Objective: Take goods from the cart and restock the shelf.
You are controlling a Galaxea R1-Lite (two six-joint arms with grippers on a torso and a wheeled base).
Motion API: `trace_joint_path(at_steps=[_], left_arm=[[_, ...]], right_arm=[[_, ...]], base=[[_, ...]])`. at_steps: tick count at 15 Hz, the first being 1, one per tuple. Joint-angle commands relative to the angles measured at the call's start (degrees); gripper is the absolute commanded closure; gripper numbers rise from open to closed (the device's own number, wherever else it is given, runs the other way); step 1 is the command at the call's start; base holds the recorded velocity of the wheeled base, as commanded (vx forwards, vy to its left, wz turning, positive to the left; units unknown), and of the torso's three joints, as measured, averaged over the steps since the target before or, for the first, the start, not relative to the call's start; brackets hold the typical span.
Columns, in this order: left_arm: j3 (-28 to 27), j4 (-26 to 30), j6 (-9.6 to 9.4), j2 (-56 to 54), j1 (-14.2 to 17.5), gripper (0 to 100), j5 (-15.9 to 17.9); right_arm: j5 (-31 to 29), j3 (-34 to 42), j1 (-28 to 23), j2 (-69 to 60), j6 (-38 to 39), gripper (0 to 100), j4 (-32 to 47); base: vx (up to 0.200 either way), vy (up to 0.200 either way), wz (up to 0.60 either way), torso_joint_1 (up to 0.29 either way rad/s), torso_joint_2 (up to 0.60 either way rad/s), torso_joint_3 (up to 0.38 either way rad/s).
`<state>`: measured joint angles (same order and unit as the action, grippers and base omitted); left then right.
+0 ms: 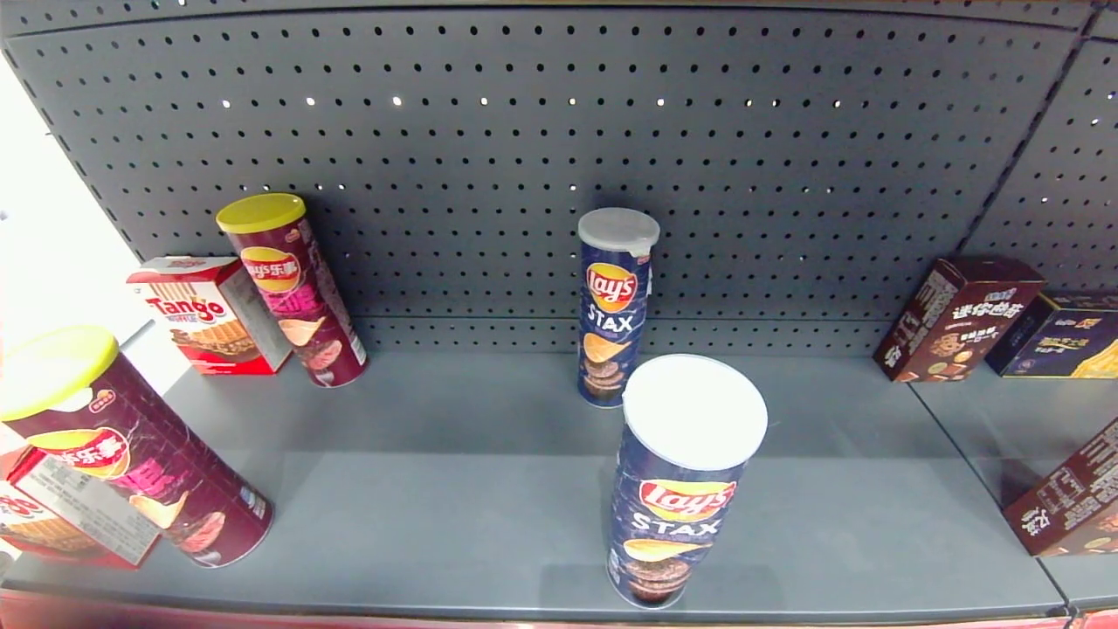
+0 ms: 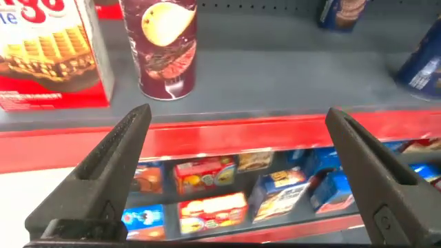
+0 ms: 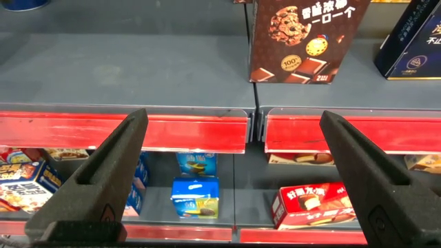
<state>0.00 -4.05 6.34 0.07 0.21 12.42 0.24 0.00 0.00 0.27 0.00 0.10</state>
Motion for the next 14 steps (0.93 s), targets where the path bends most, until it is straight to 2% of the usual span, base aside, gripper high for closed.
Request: trace_joint_path(at_steps=[1, 3, 5, 6, 7, 8, 9, 10, 12, 13, 14], left_arm=[[0.00, -0.08, -0.19, -0.07, 0.06, 0, -0.12], [0.00, -0.08, -0.36, -0.07, 0.06, 0, -1.08], [0.00, -0.08, -0.45, -0.07, 0.06, 0, -6.97], [0.00, -0.08, -1.42, -0.07, 0.06, 0, -9.96], [0.00, 0.53, -3.18, -0.07, 0.06, 0, -15.15], [0.00, 2.11, -3.61, -0.07, 0.06, 0, -19.98], [0.00, 2.29, -3.88, -0.07, 0.06, 0, -20.95], [0.00, 2.82, -5.64, -0.07, 0.06, 0, -19.45], [0.00, 3.70, -8.45, -0.07, 0.06, 0, -13.83], [0.00, 3.87, -8.80, -0.07, -0.03, 0, -9.79], [0.00, 3.96, -8.80, -0.07, -0.12, 0, -8.64]], right_arm=[[0.02, 0.00, 0.00, 0.08, 0.00, 0, -0.01], [-0.07, 0.00, 0.00, 0.08, 0.00, 0, -0.01], [0.02, 0.00, 0.00, 0.08, 0.00, 0, -0.01], [0.02, 0.00, 0.00, 0.08, 0.00, 0, -0.01], [-0.07, 0.00, 0.00, 0.08, 0.00, 0, -0.01], [0.02, 0.00, 0.00, 0.08, 0.00, 0, -0.01], [0.02, 0.00, 0.00, 0.08, 0.00, 0, -0.01], [0.02, 0.00, 0.00, 0.08, 0.00, 0, -0.01], [0.02, 0.00, 0.00, 0.08, 0.00, 0, -0.01], [-0.07, 0.00, 0.00, 0.08, 0.00, 0, -0.01], [0.02, 0.00, 0.00, 0.08, 0.00, 0, -0.01]], base=[[0.000, 0.000, 0.00, 0.000, 0.00, 0.000], [0.000, 0.000, 0.00, 0.000, 0.00, 0.000], [0.000, 0.000, 0.00, 0.000, 0.00, 0.000], [0.000, 0.000, 0.00, 0.000, 0.00, 0.000], [0.000, 0.000, 0.00, 0.000, 0.00, 0.000], [0.000, 0.000, 0.00, 0.000, 0.00, 0.000], [0.000, 0.000, 0.00, 0.000, 0.00, 0.000], [0.000, 0.000, 0.00, 0.000, 0.00, 0.000], [0.000, 0.000, 0.00, 0.000, 0.00, 0.000], [0.000, 0.000, 0.00, 0.000, 0.00, 0.000], [0.000, 0.000, 0.00, 0.000, 0.00, 0.000]])
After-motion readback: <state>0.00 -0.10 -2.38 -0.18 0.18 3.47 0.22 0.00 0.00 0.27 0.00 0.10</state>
